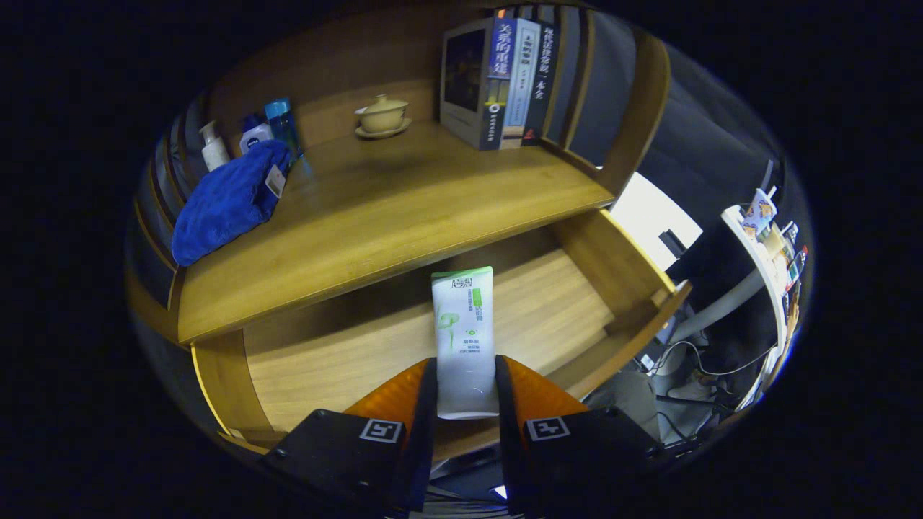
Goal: Pull open the drawer, take out the items inside it, and place them on the countertop above the cabinet.
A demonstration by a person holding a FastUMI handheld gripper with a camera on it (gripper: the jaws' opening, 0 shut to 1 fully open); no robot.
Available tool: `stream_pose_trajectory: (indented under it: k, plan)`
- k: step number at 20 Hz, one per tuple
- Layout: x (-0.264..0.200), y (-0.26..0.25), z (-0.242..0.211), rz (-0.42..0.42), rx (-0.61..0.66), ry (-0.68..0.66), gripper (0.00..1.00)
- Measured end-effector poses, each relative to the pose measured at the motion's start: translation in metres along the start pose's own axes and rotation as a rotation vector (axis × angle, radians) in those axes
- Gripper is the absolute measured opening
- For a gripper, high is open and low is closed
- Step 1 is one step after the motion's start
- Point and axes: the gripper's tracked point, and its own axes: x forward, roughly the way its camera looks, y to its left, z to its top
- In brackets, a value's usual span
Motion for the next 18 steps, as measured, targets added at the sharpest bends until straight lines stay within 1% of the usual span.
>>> stream_pose_trajectory:
  k: [1, 3, 4, 5, 7, 9, 10, 11, 14, 18]
  plan:
    - [-0.004, -0.002, 0.004, -0.009, 0.005, -0.013, 0.49]
    - [-0.014, -0.026, 0.015, -0.093, -0.022, -0.064, 0.49]
    - [-0.020, -0.035, 0.022, -0.122, -0.029, -0.095, 0.49]
    - [-0.025, -0.037, 0.032, -0.134, -0.023, -0.132, 0.48]
    - [-0.033, -0.035, 0.051, -0.129, -0.017, -0.212, 0.49]
    - [-0.038, -0.032, 0.073, -0.134, -0.042, -0.285, 0.49]
    - [-0.037, -0.025, 0.082, -0.125, -0.062, -0.311, 0.48]
    - [-0.036, -0.013, 0.093, -0.099, -0.074, -0.339, 0.48]
    - [-0.025, 0.023, 0.127, 0.012, -0.061, -0.442, 0.48]
    - [0.000, 0.053, 0.140, 0.101, -0.067, -0.443, 0.48]
